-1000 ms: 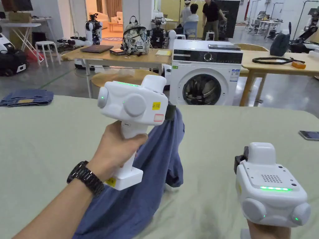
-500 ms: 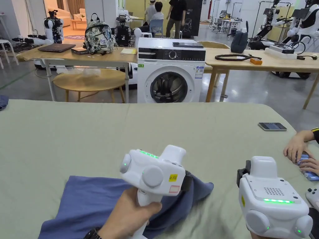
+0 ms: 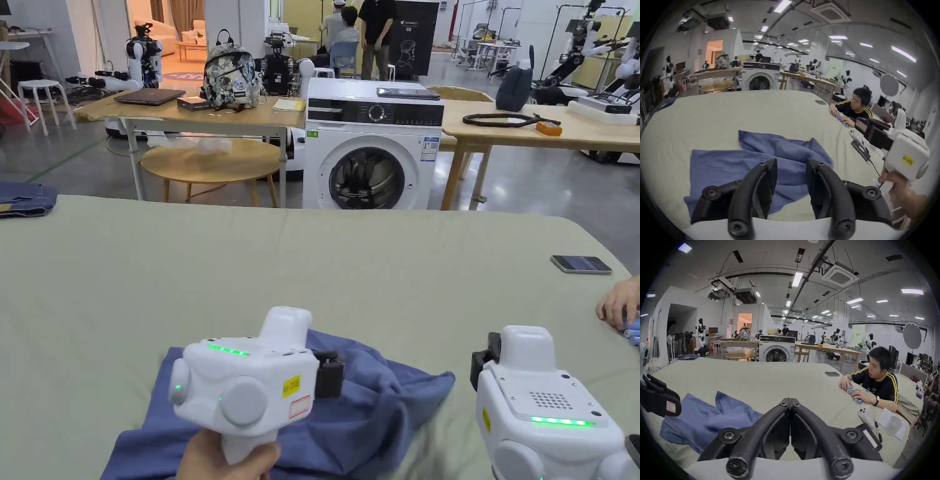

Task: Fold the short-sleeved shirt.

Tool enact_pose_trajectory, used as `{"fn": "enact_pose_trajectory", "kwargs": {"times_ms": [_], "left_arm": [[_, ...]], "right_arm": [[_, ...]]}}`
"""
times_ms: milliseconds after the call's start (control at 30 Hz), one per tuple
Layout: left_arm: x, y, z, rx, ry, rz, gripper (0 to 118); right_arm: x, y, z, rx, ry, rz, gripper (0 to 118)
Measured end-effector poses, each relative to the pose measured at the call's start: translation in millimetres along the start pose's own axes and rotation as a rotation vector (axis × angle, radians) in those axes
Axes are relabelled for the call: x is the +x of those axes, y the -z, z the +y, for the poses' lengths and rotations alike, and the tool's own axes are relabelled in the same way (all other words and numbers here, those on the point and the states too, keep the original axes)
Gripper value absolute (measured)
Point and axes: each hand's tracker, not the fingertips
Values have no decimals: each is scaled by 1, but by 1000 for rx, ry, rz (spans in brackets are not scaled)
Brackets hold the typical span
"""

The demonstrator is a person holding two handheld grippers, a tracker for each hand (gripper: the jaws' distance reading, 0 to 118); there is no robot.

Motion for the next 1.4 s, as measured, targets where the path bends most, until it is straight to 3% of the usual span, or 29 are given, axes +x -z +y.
{"fn": "enact_pose_trajectory", "kwargs": {"times_ms": [133, 267, 367, 600, 967, 1000, 1100, 1133, 1400], "left_arm": [[-18, -25, -10, 40, -50, -21, 34], [-28, -42, -25, 59, -45, 74, 34], [-37, -47, -38, 57, -39, 173, 0], [-86, -44, -56, 14, -166, 263, 0], [-239, 35, 6, -260, -344, 297, 0], [-250, 46, 12, -282, -349, 306, 8], [-260, 63, 25, -332, -380, 313, 67], [-266, 71, 29, -343, -394, 321, 71], [-298, 125, 37, -444, -335, 399, 72]], "right_arm": [[-11, -1, 2, 8, -4, 26, 0], [-19, -1, 2, 13, -15, 40, 0], [-25, 1, 0, 11, -16, 51, 0], [-38, 9, -9, -23, -12, 79, 0], [-47, 35, -8, -81, -2, 103, 0], [-48, 38, -7, -84, -6, 105, 0], [-49, 43, -7, -91, -17, 104, 0], [-48, 45, -7, -95, -19, 103, 0], [-40, 58, -17, -138, -39, 78, 0]]}}
